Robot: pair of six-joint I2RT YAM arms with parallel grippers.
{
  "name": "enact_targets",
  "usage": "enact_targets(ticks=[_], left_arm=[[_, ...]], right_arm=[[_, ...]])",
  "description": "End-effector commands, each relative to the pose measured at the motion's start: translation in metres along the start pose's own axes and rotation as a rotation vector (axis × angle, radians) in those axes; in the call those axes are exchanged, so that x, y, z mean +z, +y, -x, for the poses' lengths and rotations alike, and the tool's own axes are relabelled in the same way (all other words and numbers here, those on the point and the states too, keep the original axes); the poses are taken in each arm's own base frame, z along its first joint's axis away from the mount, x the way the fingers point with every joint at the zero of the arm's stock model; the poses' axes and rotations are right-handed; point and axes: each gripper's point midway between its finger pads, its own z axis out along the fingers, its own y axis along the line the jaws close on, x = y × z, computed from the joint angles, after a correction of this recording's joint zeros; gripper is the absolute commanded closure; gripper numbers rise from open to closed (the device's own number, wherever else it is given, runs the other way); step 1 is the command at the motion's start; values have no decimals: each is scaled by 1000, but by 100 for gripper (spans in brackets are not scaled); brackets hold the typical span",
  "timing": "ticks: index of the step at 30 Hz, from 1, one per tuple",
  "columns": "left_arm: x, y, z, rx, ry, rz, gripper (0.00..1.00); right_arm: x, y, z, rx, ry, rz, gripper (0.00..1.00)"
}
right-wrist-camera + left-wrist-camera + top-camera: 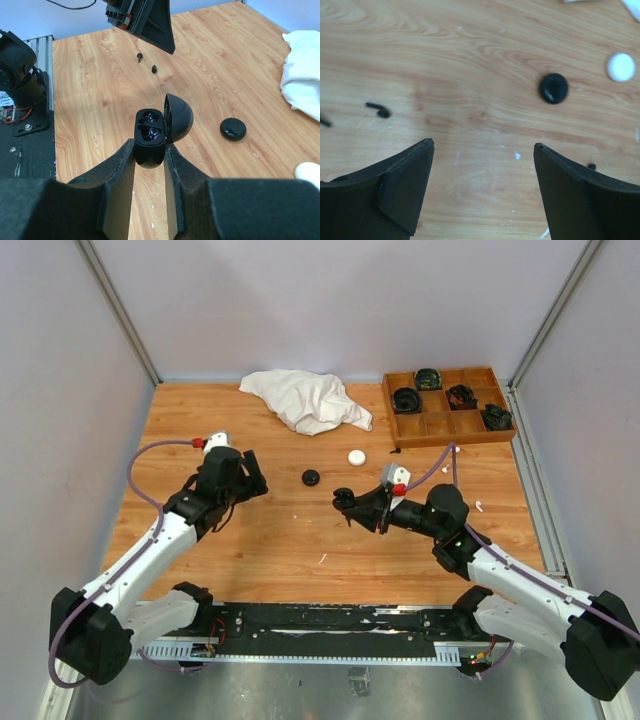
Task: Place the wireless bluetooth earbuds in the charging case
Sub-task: Open the charging case, then pick up the earbud from the center of the board.
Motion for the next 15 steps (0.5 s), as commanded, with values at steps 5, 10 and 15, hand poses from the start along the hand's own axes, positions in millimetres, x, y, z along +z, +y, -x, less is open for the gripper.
enact_targets(ticks=[5, 10, 15], left_arm=[[13, 82, -7, -197, -1, 287, 11], [16, 116, -7, -261, 8, 364, 10], [23, 144, -8, -345, 26, 434, 11]], right_arm=[[-5, -3, 17, -40, -73, -38, 99], [-9, -4, 20, -60, -86, -54, 99], [-10, -3, 23, -75, -99, -59, 98]])
